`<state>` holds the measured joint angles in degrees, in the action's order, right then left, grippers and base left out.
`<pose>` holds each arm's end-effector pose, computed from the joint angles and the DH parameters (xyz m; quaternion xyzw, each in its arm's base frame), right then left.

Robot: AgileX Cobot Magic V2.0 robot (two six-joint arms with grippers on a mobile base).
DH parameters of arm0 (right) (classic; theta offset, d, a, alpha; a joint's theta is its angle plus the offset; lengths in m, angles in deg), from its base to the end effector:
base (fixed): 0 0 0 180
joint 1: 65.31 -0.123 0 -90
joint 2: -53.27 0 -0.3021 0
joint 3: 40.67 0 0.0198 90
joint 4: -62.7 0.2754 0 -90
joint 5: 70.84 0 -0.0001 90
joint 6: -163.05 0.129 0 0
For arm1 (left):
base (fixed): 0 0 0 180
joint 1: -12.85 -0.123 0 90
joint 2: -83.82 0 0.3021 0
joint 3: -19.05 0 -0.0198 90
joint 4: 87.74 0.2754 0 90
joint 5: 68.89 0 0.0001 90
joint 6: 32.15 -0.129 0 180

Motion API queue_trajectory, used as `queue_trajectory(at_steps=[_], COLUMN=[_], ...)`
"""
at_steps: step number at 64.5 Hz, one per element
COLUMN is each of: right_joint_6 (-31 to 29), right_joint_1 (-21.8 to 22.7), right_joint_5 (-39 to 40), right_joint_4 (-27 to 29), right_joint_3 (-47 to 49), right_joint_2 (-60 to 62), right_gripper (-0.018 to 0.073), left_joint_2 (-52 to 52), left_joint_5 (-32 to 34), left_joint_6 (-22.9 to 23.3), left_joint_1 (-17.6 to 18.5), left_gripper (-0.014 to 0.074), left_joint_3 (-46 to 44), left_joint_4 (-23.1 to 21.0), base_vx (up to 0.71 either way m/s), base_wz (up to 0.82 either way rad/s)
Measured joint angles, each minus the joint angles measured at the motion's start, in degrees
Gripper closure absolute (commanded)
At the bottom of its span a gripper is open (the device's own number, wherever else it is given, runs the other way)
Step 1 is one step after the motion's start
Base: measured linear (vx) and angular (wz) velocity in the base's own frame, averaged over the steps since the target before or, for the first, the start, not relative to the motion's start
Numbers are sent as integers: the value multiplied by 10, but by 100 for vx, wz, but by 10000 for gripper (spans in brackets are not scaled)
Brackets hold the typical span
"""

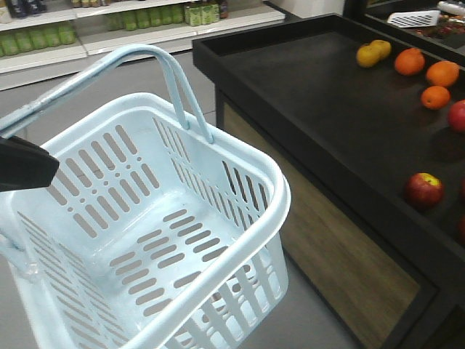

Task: Pick three apples into basket with both arms
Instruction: 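Back the base away from the table holding the basket aloft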

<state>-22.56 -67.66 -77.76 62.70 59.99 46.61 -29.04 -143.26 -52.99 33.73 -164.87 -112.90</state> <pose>0.1020 0.0042 0.1903 -0.0503 0.7231 -0.0196 0.6886 0.1692 -0.1211 0.4583 0.3438 0.8427 -0.2169 0.3529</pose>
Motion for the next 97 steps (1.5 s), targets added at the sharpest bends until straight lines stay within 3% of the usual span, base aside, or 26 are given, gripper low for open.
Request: queue_trajectory(at_steps=[46,97], right_joint_6=[0,0], right_joint_1=[0,0], right_joint_5=[0,0], right_joint_4=[0,0], right_joint_3=[0,0], right_joint_2=[0,0], right_gripper=[564,564], left_joint_2=[0,0], left_joint_5=[0,0], left_joint_6=[1,1], left_joint_1=[0,0], left_gripper=[603,603], left_joint_3=[0,0], left_joint_4=[0,-1], base_vx=[-13,-3], base_wz=[48,23])
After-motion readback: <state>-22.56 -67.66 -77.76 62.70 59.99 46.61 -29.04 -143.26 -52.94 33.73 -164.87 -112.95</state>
